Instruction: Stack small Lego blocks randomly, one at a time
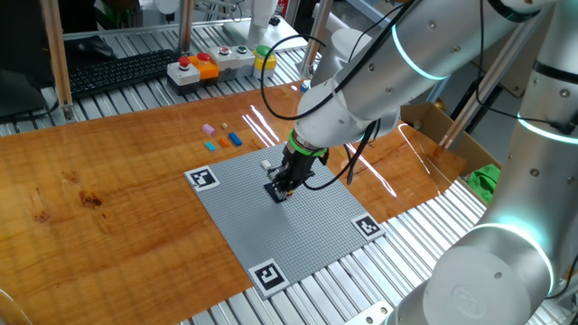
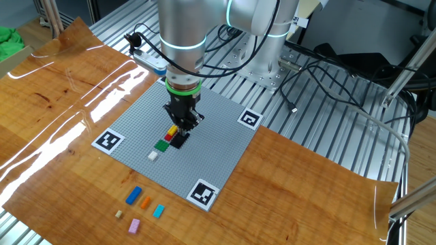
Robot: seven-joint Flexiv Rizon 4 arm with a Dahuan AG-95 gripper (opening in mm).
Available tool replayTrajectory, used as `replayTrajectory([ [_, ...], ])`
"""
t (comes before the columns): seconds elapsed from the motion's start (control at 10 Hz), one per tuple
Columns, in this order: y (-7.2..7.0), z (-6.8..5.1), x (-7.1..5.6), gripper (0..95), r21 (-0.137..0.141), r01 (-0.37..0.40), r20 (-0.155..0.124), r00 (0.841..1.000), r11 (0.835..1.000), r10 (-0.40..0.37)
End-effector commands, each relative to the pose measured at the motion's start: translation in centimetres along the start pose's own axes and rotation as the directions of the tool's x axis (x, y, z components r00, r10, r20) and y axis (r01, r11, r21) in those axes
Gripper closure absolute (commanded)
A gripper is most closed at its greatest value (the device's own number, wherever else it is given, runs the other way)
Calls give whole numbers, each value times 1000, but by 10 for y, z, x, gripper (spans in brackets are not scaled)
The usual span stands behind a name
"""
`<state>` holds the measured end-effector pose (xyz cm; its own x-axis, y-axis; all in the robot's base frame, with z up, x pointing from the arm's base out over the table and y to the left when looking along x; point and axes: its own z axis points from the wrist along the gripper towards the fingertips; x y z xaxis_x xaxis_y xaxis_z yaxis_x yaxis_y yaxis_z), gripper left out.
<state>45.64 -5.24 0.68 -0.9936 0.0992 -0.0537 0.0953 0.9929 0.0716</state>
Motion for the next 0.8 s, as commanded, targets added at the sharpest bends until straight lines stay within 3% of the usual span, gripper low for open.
replayTrajectory([
  [0.1, 1, -1, 0, 950, -2, 0, -2, 1000, 1000, 0],
  [0.8, 2, -8, -2, 950, 5, 0, -14, 1000, 1000, 0],
])
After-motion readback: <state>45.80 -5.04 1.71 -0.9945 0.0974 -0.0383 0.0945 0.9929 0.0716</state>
